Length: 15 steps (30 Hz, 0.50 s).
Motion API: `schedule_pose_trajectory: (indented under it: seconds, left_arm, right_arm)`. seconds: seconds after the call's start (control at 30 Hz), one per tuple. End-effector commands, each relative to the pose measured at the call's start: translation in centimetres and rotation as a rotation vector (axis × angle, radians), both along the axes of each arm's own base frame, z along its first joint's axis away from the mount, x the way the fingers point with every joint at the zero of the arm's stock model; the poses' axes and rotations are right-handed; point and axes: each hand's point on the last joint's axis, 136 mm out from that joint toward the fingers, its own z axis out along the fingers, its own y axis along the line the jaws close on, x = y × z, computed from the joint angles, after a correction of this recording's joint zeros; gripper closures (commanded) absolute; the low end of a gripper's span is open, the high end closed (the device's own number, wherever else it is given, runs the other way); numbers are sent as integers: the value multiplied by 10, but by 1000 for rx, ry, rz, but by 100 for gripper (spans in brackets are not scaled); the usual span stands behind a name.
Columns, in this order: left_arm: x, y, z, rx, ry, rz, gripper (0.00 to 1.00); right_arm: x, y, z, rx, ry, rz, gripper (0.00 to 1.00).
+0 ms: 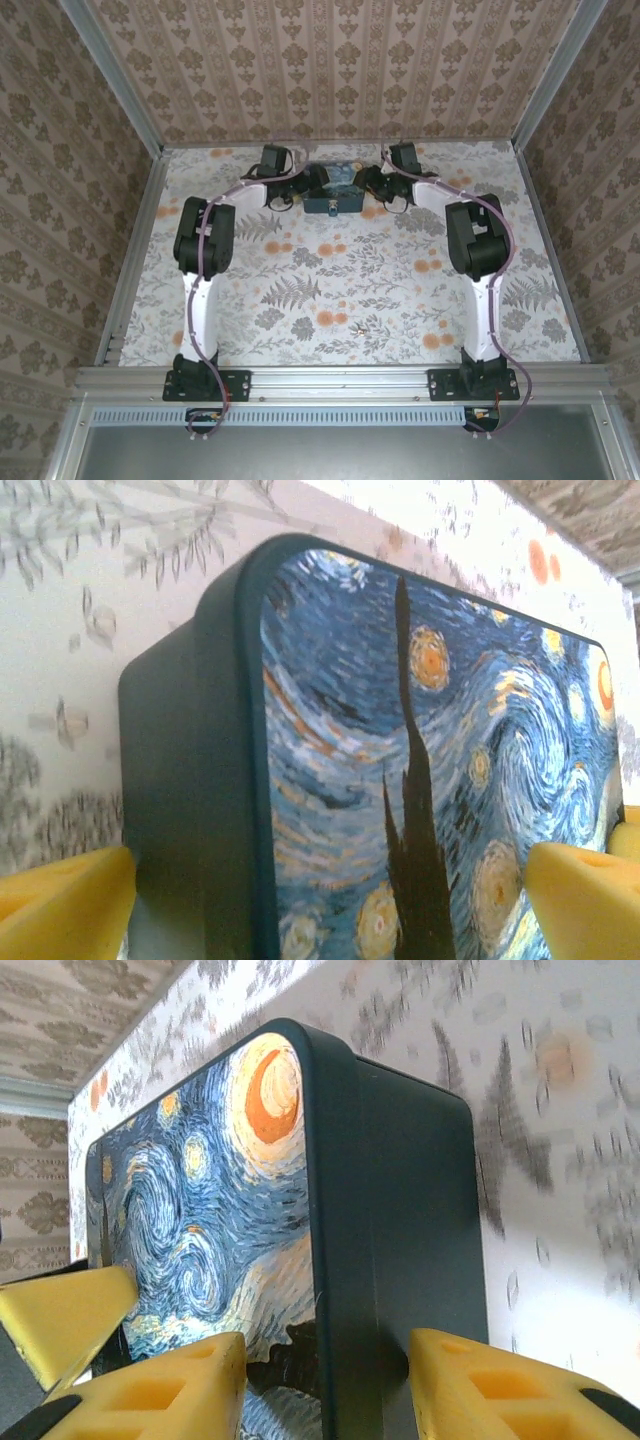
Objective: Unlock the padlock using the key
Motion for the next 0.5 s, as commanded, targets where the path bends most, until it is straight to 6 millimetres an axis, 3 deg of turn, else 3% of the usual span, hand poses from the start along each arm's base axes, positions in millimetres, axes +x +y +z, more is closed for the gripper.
schedule_pose_trajectory:
  seconds: [0.0,0.07,0.13,0.33,0.47]
  left_arm:
    - [-30,-25,32,-38,-63,-77,0]
    - [-47,-26,30,-31,-59,-88,0]
    - [-75,-42,28,-23,-59,-129,0]
    - [-135,-50,15,24,-39,-150,0]
    - [-159,-45,5,64,-37,-127,0]
  right_arm:
    - [-26,14,14,46,-34,14,53]
    - [-43,9,10,56,-31,-7,54]
    - [-60,6,6,70,-26,-17,54]
    - [-113,-8,-11,71,0,-52,53]
    - [-144,-8,-22,73,24,-55,53]
